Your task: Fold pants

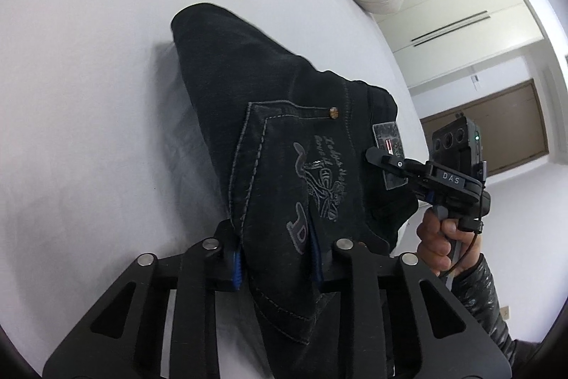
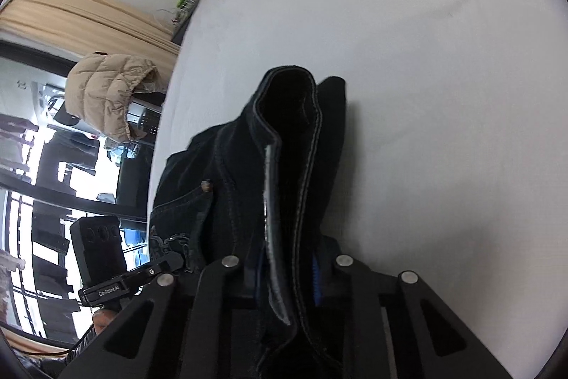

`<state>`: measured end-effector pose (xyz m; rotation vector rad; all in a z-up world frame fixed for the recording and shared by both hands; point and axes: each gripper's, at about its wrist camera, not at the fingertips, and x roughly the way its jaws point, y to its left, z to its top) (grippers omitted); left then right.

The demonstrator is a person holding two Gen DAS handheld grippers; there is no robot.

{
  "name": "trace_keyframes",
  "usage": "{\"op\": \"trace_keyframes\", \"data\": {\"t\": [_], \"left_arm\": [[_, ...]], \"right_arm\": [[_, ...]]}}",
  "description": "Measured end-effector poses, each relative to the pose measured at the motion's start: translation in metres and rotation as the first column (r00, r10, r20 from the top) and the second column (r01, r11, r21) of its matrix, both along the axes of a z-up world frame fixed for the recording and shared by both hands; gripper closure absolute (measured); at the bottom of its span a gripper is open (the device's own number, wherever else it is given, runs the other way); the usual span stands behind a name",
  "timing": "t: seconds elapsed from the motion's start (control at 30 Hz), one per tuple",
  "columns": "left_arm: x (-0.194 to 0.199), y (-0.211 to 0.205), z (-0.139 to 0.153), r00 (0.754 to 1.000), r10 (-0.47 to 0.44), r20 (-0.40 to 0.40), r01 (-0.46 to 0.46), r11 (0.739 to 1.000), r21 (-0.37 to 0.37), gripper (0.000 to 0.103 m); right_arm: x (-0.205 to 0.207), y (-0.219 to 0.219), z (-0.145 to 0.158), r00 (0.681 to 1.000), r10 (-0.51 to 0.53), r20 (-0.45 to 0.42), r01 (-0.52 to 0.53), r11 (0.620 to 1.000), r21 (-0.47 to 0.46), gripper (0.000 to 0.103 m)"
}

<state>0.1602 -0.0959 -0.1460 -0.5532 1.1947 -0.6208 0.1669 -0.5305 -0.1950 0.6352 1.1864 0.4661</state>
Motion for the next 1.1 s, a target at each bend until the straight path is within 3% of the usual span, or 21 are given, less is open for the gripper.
{"op": "trace_keyframes", "data": {"t": [0.3,0.43,0.67,0.83,0.97,1.1], "left_arm": [[-0.008,0.030,0.013,0.998,0.022,0.055,-0.020,0.999,-0.030,0.080],[0.002,0.041,0.017,0.995,0.037,0.098,-0.038,0.999,0.003,0.080],[0.068,0.081,0.036,0.984,0.063,0.165,-0.076,0.994,0.075,0.080],[0.117,0.106,0.019,0.986,0.087,0.145,-0.098,0.993,0.068,0.080],[0.146,0.133,-0.018,0.991,0.098,0.093,-0.103,0.994,0.048,0.080],[0.149,0.152,-0.061,0.991,0.134,0.025,-0.134,0.991,-0.001,0.072]], "right_arm": [[-0.002,0.032,0.036,0.995,0.037,0.093,-0.043,0.997,0.063,0.083],[0.028,0.060,0.049,0.990,0.089,0.111,-0.098,0.992,0.075,0.083],[0.099,0.101,0.051,0.987,0.105,0.117,-0.119,0.986,0.121,0.083],[0.148,0.118,0.037,0.992,0.080,0.094,-0.093,0.985,0.145,0.083],[0.172,0.121,0.002,0.998,0.058,0.018,-0.060,0.987,0.150,0.082],[0.179,0.111,-0.041,0.998,-0.017,-0.064,0.028,0.985,0.171,0.069]]}}
